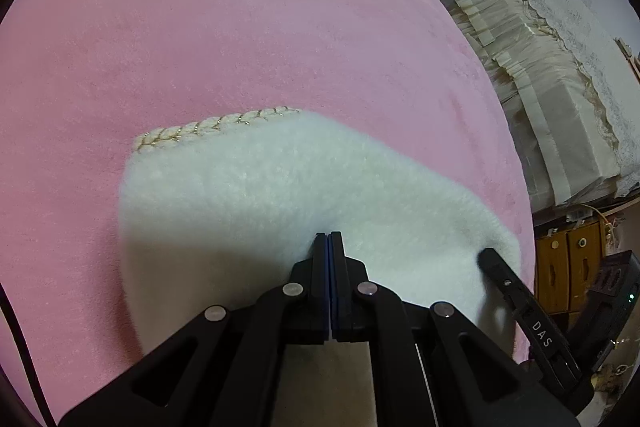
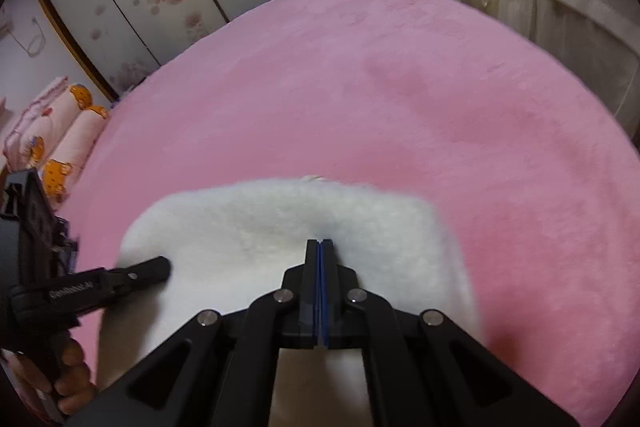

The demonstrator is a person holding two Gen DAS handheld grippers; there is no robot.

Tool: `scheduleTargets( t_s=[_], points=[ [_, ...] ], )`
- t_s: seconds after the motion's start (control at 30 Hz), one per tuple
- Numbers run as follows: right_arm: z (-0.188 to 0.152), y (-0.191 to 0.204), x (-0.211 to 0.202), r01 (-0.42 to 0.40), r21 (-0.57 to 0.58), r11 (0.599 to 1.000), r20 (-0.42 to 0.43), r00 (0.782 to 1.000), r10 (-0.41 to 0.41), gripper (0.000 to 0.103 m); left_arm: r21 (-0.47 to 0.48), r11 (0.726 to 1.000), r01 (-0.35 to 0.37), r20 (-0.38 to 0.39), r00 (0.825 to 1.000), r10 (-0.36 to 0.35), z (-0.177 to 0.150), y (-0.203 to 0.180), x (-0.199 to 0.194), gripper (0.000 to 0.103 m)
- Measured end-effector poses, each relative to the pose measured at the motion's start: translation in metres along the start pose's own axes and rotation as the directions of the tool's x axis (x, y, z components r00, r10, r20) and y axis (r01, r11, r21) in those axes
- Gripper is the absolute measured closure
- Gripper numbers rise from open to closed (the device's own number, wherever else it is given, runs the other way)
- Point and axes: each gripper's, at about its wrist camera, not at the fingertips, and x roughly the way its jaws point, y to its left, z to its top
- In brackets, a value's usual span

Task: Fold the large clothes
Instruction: 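Press the folded white cardigan flat with both grippers along its edges, then withdraw both open grippers above the folded white square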

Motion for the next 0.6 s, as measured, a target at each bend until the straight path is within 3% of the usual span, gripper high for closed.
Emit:
scheduleTargets(
  t_s=[0.07,0.13,0.2,0.27,0.33,0.4,0.53,0.6],
  points=[
    [0.001,-0.001,-0.005,0.045,-0.025,0.999,0.015,0.999,-0.045,0.103,0.0,0.999,-0.037,0.005,0.999,0.037,0.0,-0.005,-0.007,0.102],
    [0.001,-0.007,-0.012,0.03,-0.019,0.999,0.003,1.0,-0.03,0.103,0.031,0.992,-0.124,0.036,0.992,0.123,-0.001,-0.017,-0.019,0.101],
    [0.002,-0.013,-0.02,0.023,-0.004,1.0,-0.008,1.0,-0.023,0.103,0.047,0.979,-0.199,0.078,0.978,0.196,-0.004,-0.027,-0.032,0.093],
    [0.003,-0.013,-0.028,0.031,-0.001,1.0,-0.021,0.999,-0.031,0.103,0.045,0.959,-0.279,0.111,0.956,0.273,-0.009,-0.038,-0.046,0.061],
    [-0.003,-0.014,-0.038,0.033,-0.007,0.999,-0.038,0.999,-0.033,0.1,0.031,0.946,-0.324,0.149,0.937,0.316,-0.021,-0.049,-0.063,0.046],
    [-0.01,-0.014,-0.047,0.031,-0.012,0.999,-0.047,0.998,-0.031,0.1,0.025,0.941,-0.338,0.167,0.929,0.33,-0.033,-0.056,-0.073,0.046],
    [-0.034,-0.01,-0.065,0.022,-0.041,0.999,-0.086,0.996,-0.026,0.099,0.009,0.921,-0.39,0.122,0.914,0.386,-0.066,-0.059,-0.089,0.04],
    [-0.043,-0.008,-0.075,0.018,-0.046,0.999,-0.106,0.994,-0.022,0.093,-0.007,0.917,-0.398,0.117,0.911,0.396,-0.083,-0.062,-0.096,0.04]
  ],
)
